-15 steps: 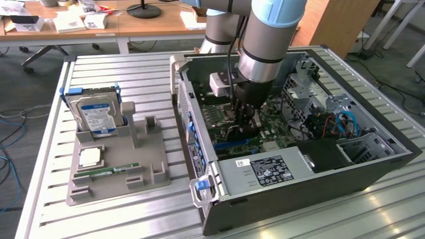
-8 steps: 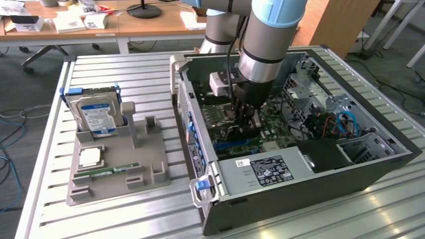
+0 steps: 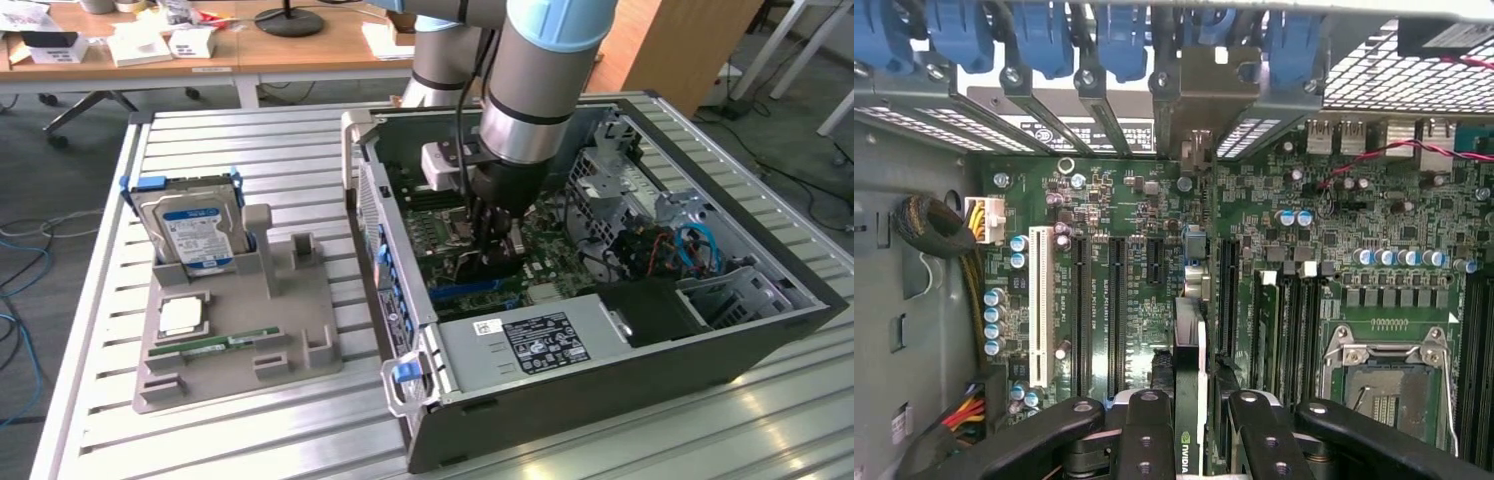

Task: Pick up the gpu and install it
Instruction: 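Insert the gpu into the slot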

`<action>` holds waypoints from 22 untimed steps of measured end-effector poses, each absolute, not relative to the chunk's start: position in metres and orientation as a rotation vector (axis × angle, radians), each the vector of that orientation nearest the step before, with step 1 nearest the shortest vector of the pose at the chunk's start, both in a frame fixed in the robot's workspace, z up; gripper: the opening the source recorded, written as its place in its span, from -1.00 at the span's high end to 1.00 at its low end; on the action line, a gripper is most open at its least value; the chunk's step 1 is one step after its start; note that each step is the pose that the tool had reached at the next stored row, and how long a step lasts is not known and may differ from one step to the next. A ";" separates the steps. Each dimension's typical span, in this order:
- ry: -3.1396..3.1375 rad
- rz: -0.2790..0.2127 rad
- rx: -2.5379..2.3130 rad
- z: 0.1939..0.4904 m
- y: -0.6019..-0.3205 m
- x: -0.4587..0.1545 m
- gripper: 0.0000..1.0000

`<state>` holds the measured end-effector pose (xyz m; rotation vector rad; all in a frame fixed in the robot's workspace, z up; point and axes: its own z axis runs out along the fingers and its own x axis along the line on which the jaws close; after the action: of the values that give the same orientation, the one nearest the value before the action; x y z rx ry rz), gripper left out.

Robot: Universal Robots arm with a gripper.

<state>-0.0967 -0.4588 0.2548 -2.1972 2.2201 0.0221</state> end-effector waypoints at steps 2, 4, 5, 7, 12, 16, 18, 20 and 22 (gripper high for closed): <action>2.234 0.021 -2.185 0.255 -0.459 -0.097 0.48; 2.248 0.018 -2.173 0.255 -0.459 -0.097 0.48; 2.250 0.017 -2.171 0.255 -0.459 -0.097 0.48; 2.252 0.017 -2.169 0.255 -0.459 -0.097 0.48; 2.254 0.017 -2.167 0.253 -0.459 -0.097 0.48; 2.254 0.017 -2.166 0.252 -0.459 -0.097 0.48; 2.254 0.017 -2.167 0.252 -0.459 -0.097 0.48; 2.254 0.017 -2.166 0.251 -0.459 -0.098 0.48; 2.254 0.017 -2.166 0.251 -0.459 -0.098 0.48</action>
<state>-0.0978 -0.4590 0.2509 -2.1665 2.2543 0.0168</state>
